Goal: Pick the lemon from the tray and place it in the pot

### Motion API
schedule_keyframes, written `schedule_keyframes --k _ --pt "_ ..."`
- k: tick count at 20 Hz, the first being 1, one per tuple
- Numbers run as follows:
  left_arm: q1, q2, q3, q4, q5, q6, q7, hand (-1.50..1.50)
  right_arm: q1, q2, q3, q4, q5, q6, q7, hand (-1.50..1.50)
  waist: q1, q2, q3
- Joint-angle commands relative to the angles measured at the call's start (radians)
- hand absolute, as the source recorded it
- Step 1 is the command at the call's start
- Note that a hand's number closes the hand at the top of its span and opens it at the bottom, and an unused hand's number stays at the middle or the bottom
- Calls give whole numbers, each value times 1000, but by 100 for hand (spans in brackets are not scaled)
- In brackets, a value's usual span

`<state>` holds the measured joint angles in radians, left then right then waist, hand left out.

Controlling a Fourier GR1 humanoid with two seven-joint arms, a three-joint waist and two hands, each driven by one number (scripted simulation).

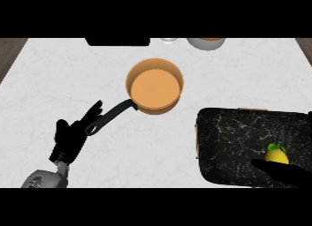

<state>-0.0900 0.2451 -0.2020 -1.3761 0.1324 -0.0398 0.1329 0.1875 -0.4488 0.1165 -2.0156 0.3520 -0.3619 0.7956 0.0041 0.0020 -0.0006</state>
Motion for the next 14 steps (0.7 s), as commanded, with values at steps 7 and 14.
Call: schedule_keyframes --k 7,14 --pt "39 -18 45 42 -30 -36 -55 0 88 18 -106 207 -73 111 -226 -150 -7 -3 1" --pt "-6 -65 64 101 -70 -44 -79 0 149 33 -233 184 -123 170 -357 -150 -12 -3 1"
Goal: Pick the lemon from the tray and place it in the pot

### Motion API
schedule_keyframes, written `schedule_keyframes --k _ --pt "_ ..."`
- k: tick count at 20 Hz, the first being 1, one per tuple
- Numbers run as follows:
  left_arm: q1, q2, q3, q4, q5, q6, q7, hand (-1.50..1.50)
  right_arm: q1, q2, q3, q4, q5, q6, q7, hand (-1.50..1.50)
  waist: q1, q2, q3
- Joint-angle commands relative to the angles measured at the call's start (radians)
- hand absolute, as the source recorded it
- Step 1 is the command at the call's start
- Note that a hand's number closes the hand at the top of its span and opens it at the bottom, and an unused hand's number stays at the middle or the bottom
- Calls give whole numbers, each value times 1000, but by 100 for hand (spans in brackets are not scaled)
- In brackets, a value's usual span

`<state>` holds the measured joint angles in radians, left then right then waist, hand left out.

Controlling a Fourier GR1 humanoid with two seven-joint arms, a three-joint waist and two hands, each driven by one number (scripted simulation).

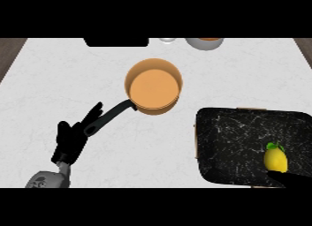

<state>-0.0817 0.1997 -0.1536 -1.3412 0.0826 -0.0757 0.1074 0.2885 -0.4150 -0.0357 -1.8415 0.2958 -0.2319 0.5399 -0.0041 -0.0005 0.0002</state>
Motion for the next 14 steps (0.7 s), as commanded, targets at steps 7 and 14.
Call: schedule_keyframes --k 7,14 --pt "1 -2 25 -21 -14 -30 30 0 70 154 -50 73 -150 32 -321 -150 -1 -1 0" --pt "8 -7 60 29 -35 -58 -40 0 5 205 -130 196 -249 87 -440 -150 1 0 0"
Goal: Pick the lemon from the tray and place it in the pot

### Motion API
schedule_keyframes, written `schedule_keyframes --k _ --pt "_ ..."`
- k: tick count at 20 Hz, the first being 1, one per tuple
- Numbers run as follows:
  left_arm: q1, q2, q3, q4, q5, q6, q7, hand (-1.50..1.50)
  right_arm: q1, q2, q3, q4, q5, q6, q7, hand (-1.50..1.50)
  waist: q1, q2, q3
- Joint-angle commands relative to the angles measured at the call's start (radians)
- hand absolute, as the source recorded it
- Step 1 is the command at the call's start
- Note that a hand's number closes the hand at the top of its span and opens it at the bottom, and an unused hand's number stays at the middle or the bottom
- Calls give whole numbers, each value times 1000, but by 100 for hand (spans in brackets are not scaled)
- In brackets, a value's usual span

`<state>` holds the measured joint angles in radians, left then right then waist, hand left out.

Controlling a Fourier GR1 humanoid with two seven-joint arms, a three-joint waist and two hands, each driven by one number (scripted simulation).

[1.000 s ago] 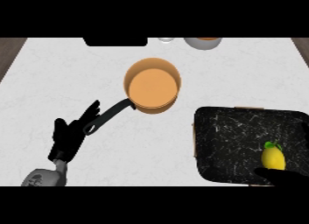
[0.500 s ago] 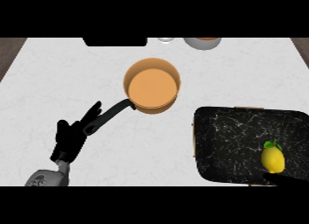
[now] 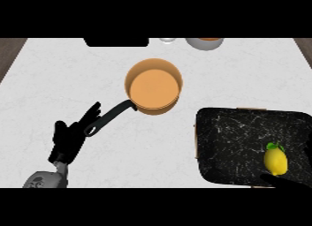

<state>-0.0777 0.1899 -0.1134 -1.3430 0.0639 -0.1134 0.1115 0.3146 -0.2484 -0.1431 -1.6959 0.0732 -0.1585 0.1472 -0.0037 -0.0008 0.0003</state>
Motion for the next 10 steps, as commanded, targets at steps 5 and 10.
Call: schedule_keyframes --k 5,10 --pt "33 -16 -4 -84 -26 0 52 0 -54 83 -54 205 -86 44 -134 -150 4 0 0" --pt "4 -11 32 -67 -17 -24 59 0 -141 90 -85 386 -77 58 -276 -150 5 1 0"
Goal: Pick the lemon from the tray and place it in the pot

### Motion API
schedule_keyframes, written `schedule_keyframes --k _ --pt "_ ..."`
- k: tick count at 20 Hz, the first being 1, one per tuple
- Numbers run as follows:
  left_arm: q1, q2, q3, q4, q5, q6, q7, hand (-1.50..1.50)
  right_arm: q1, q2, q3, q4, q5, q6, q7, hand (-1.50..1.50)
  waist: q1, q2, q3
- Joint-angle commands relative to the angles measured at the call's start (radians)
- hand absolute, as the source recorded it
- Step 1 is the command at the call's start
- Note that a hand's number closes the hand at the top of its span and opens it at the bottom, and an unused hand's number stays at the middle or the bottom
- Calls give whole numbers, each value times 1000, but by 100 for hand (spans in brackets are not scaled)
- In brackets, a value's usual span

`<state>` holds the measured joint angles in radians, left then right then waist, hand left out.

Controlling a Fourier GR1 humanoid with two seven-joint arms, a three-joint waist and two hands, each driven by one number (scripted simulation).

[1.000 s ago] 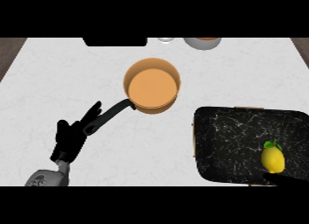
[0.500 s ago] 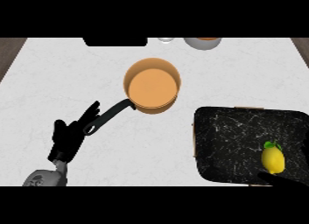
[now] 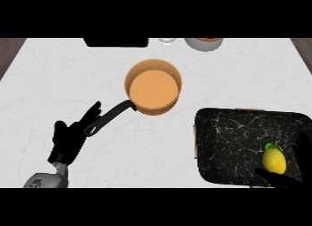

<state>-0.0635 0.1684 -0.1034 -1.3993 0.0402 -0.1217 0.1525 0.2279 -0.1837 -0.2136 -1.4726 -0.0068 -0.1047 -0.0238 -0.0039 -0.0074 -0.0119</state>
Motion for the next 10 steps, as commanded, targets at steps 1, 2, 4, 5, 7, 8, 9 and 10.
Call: schedule_keyframes --k 1,2,4,5,7,8,9,10 --pt "-18 -18 -1 3 0 -4 25 0 -157 4 -1 213 31 -12 -52 150 10 9 13" --pt "-18 -18 -2 -6 8 -9 12 0 -49 -41 51 167 143 -9 -117 150 12 10 13" --pt "26 -24 -3 52 -19 -6 -79 0 -16 8 31 223 116 -20 -227 150 5 9 12" --pt "4 20 27 22 20 -50 -25 0 -59 -12 13 240 75 21 -205 150 8 8 13" --pt "13 -18 -7 -9 -9 -6 11 0 -68 14 0 242 54 6 -217 150 9 8 13" --pt "-36 -21 11 44 -11 1 2 0 -29 36 11 236 34 30 -264 150 1 9 13" --pt "-2 -21 0 31 -10 -13 -29 0 -54 36 -9 308 31 26 -316 150 8 9 14" --pt "44 -25 -17 2 -30 2 -40 0 -45 50 3 286 35 23 -324 150 12 8 13"
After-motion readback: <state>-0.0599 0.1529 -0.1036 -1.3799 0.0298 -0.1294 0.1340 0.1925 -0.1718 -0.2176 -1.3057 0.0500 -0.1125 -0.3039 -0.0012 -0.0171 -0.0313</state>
